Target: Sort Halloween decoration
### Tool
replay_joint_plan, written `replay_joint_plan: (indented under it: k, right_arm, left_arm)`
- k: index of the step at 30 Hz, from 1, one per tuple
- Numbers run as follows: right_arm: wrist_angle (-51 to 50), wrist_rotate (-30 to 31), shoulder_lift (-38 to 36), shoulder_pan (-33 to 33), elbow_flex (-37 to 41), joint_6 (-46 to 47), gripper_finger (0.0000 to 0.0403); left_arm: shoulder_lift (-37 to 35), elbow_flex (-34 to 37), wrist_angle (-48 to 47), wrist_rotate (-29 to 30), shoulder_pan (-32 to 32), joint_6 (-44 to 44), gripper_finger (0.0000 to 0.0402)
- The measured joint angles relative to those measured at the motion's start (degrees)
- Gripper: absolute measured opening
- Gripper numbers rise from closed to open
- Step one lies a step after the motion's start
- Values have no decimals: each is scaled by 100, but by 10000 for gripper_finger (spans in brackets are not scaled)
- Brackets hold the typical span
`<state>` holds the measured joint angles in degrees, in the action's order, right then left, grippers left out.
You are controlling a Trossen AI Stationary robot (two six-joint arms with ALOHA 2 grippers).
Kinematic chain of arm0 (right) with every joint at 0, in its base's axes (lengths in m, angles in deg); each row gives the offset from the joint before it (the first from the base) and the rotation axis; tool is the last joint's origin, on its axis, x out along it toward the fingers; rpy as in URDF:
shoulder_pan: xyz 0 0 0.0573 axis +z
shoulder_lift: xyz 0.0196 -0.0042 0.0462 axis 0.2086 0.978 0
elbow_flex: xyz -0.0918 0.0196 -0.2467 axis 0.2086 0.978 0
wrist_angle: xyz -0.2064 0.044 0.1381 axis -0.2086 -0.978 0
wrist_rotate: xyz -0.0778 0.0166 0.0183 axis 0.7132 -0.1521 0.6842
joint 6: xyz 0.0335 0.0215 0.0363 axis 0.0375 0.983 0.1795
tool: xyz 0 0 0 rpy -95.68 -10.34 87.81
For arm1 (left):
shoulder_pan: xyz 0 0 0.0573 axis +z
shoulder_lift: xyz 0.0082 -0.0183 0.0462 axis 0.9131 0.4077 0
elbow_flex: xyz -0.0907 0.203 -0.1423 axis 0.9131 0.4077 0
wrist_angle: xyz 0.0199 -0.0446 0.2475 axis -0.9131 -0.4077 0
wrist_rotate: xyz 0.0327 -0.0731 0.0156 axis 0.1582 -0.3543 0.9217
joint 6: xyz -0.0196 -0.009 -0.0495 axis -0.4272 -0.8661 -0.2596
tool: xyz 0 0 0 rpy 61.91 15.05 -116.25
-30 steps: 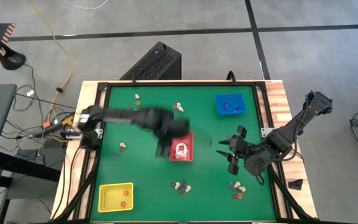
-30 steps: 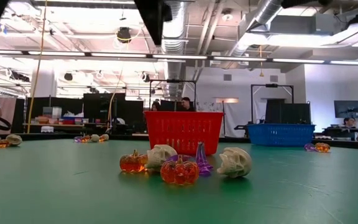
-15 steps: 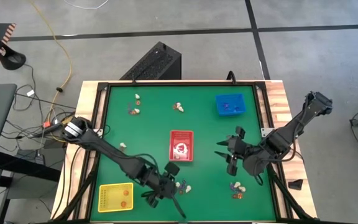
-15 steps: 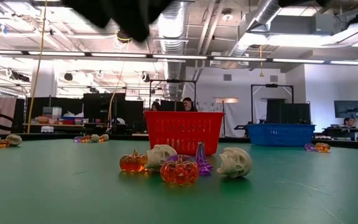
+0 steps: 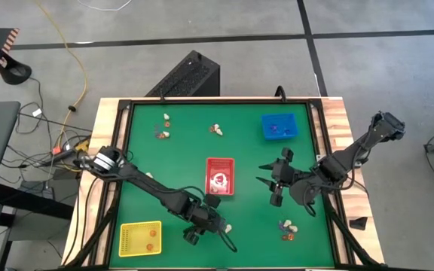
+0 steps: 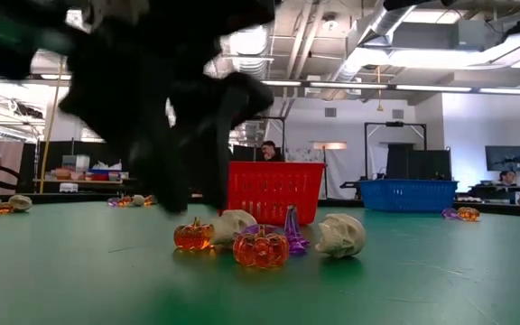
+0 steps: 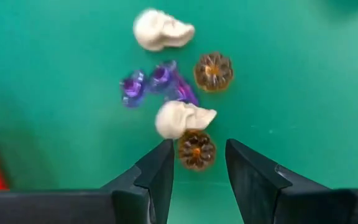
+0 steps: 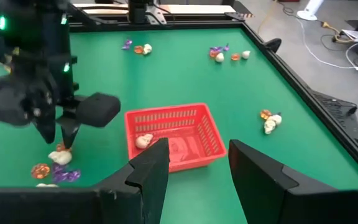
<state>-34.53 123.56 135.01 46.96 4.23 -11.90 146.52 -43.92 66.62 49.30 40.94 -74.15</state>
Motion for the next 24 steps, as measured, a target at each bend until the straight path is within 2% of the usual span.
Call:
replay_joint_plan:
  k: [16, 24]
  right_arm:
    - [42, -19, 0, -20, 0, 2, 196]
    - [52, -19, 2, -20, 0, 2, 196]
  left_arm:
    - [336, -15, 200, -368, 5, -195, 135]
    - [329, -13, 59, -304, 25, -192, 135]
